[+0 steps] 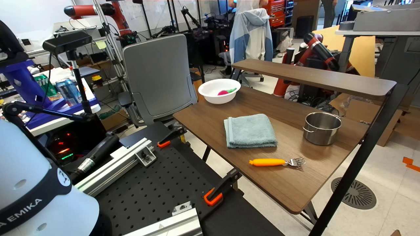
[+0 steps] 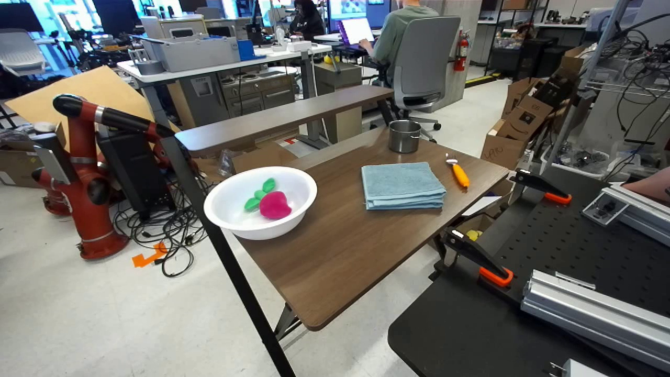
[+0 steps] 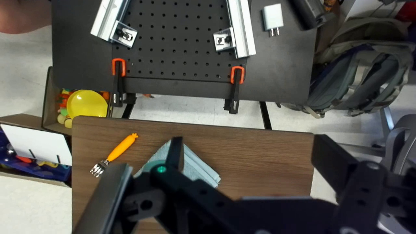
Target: Put the purple plushy on the table
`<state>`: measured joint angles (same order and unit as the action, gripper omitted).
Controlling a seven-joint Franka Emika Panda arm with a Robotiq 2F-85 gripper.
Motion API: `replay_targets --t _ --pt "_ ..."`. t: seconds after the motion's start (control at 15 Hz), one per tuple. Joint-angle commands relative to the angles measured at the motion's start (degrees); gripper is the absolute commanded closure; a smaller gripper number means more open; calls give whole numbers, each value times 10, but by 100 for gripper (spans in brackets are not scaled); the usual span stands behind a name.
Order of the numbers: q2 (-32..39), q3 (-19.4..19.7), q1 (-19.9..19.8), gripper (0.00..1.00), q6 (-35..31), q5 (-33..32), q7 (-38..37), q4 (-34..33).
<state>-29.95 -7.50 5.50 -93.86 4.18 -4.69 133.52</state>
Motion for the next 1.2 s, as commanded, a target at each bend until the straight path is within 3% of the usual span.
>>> replay_targets --t 0.0,0.33,0.67,1.13 --pt "59 -9 0 0 -36 18 -36 -40" --pt "160 -18 5 0 -124 57 -75 -99" --pt "262 -41 26 0 -204 47 -121 -156" --pt "402 -45 62 0 -240 29 -174 -245"
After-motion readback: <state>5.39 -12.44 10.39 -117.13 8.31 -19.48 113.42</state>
